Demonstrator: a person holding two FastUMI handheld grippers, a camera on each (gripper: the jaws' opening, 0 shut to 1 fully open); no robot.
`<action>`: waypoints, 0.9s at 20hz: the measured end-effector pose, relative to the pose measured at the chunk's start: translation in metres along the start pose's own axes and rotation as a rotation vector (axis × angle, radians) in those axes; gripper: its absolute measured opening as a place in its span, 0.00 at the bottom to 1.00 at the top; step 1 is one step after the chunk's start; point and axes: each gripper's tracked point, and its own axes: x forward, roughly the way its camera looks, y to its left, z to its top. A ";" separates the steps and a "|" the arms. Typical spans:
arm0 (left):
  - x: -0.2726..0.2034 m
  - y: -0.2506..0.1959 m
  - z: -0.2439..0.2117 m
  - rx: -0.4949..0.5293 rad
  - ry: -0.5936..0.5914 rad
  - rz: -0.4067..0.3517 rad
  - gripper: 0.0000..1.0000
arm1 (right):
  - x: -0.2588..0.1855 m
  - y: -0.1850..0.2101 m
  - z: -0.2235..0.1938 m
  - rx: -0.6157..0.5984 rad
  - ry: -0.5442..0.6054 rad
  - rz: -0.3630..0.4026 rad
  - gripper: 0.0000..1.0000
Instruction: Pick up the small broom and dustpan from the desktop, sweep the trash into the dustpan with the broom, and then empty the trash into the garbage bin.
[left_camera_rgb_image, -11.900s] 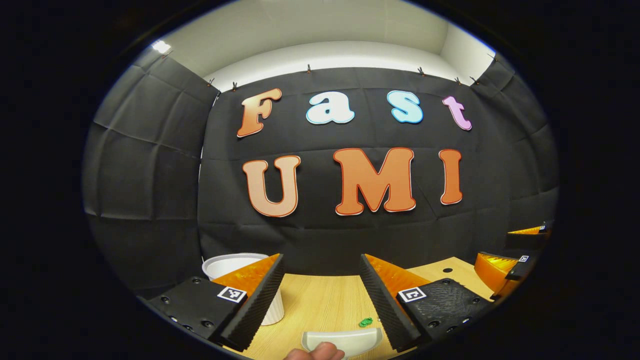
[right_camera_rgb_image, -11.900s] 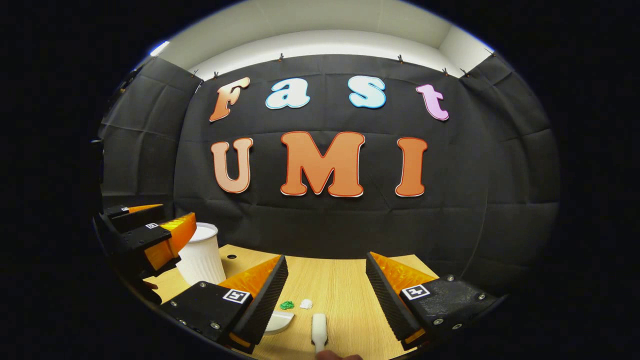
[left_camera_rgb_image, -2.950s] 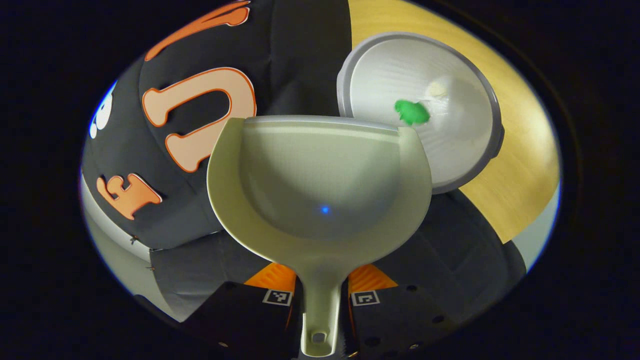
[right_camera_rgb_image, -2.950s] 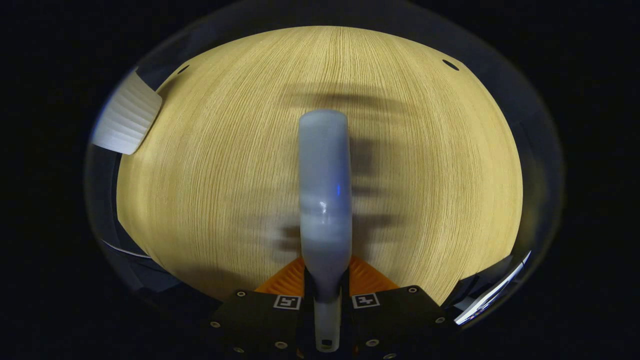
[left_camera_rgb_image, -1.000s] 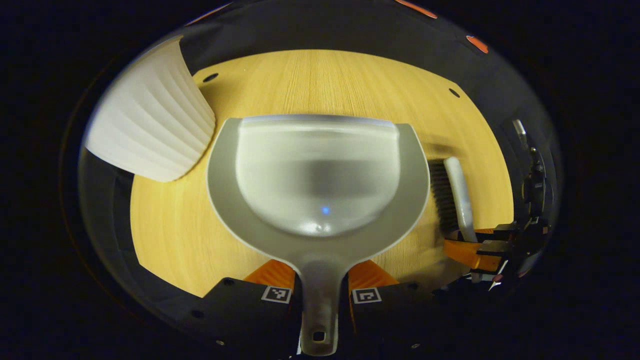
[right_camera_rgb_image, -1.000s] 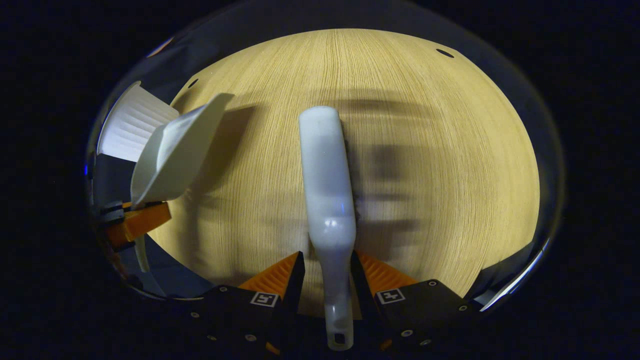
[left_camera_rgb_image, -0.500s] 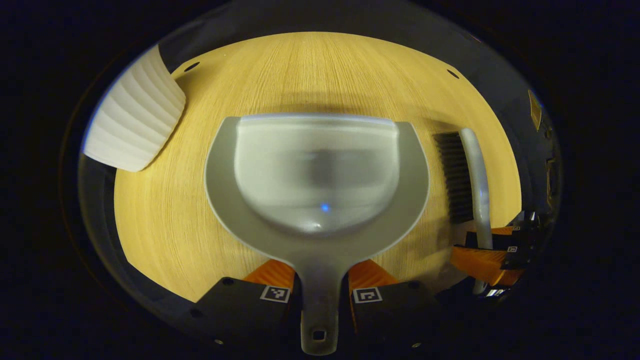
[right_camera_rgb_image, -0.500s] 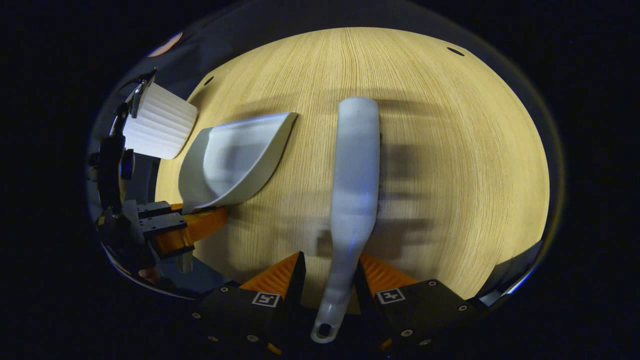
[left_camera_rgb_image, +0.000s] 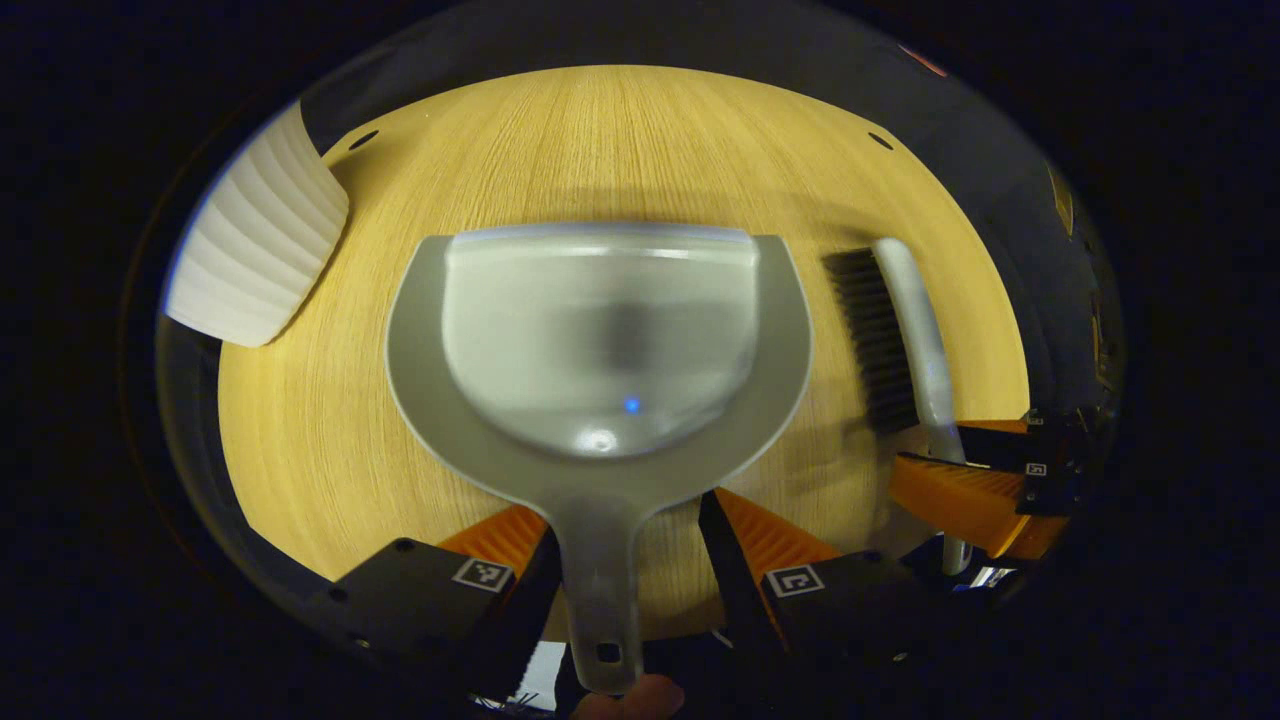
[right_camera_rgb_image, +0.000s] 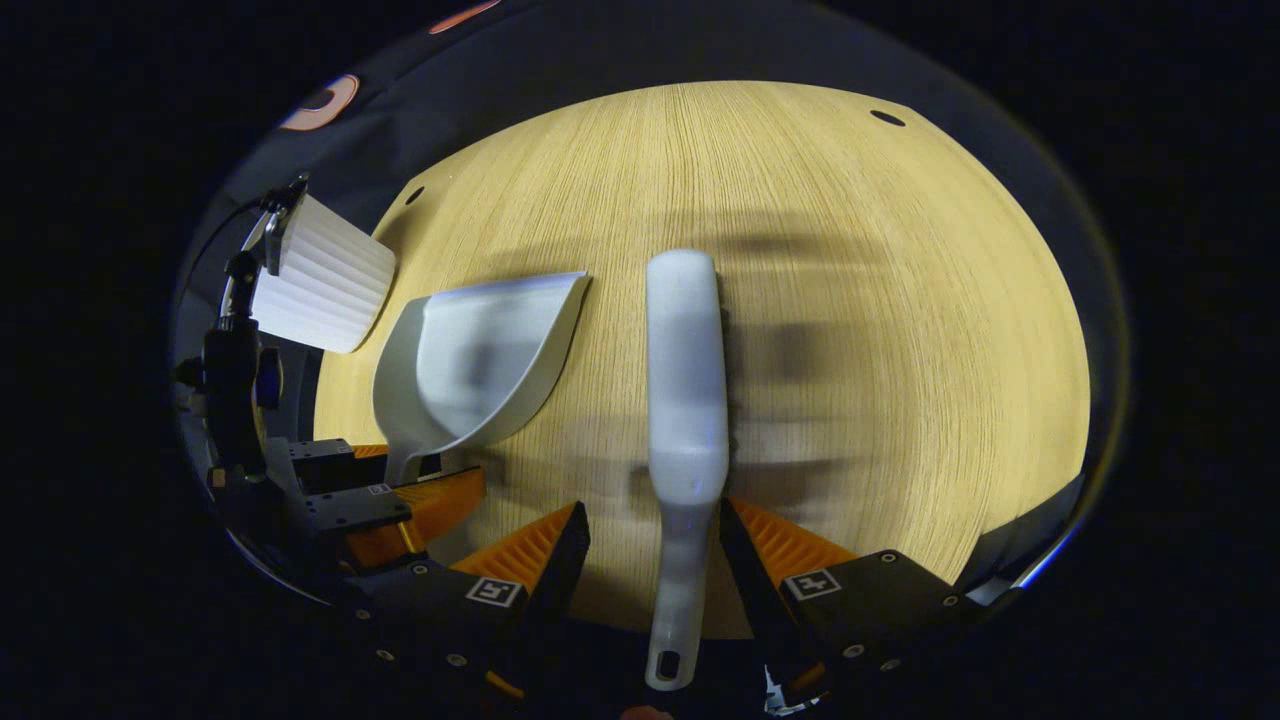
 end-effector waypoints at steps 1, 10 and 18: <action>-0.004 0.000 0.001 0.002 -0.010 0.006 0.80 | -0.003 0.000 0.004 -0.009 -0.019 0.000 0.81; -0.075 -0.001 0.036 -0.009 -0.271 0.040 0.88 | -0.063 -0.013 0.069 -0.065 -0.324 -0.073 0.93; -0.135 0.016 0.087 0.082 -0.738 0.145 0.86 | -0.163 -0.017 0.146 -0.072 -0.768 -0.135 0.95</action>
